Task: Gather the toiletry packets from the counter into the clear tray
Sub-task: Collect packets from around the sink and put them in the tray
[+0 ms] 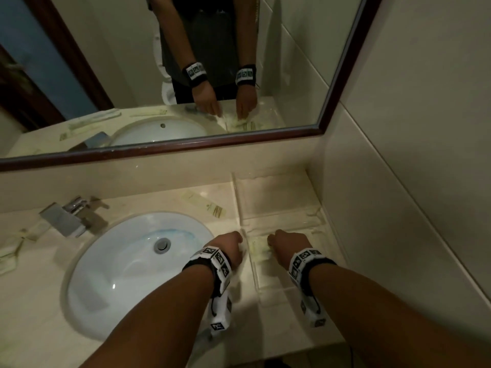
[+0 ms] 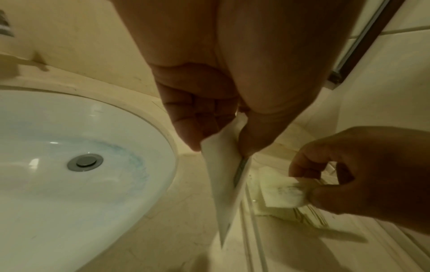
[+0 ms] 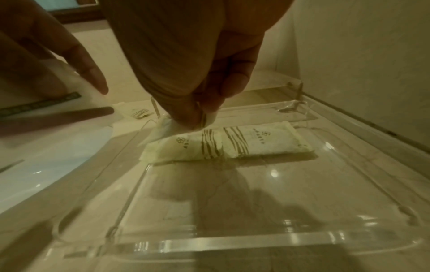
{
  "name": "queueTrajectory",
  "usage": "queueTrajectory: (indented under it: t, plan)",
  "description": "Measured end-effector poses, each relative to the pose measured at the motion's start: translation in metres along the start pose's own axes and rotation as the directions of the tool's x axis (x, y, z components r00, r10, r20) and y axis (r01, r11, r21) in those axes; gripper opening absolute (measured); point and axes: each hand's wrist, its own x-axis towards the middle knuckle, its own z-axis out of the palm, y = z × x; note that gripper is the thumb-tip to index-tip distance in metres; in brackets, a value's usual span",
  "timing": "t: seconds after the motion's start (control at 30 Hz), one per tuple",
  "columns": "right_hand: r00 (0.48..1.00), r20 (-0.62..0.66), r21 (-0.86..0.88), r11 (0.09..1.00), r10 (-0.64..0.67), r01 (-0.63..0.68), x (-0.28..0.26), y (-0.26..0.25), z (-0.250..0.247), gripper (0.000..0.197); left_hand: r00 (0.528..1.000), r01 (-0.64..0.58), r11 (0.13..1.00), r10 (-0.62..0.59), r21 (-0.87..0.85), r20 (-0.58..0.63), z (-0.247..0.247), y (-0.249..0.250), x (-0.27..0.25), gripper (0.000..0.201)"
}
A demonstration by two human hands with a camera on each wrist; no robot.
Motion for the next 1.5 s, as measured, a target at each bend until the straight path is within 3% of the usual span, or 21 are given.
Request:
queueTrajectory:
  t: [0.63,0.93,1.2,1.4,1.5]
  plan:
    - [0.994,-0.064,0.083,0.993,-0.084,0.090,0.029,-0.003,0.015,0.041,0.994,0.106,0.992,-0.107,-0.073,-0.018,0.010,0.012,0.018,0.042]
    - [0.996,-0.077,0.288,0.955,-0.054,0.075,0.019,0.014,0.028,0.047,0.997,0.078,0.995,-0.078,-0.059,0.000,0.007,0.020,0.027,0.041]
    - [0.997,-0.072,0.343,0.939,0.018,0.008,0.010,0.025,0.018,0.037,0.998,0.065,0.996,-0.066,-0.055,-0.023,-0.003,0.035,0.035,0.034]
    - [0.992,-0.077,0.470,0.881,0.103,-0.055,0.006,0.025,0.008,0.020,0.999,0.040,0.988,-0.042,-0.150,-0.012,-0.001,0.048,0.035,0.047]
    - [0.987,-0.084,0.524,0.849,0.136,-0.072,0.001,0.023,0.003,0.023,0.999,0.030,0.980,-0.033,-0.196,-0.013,0.002,0.055,0.036,0.047]
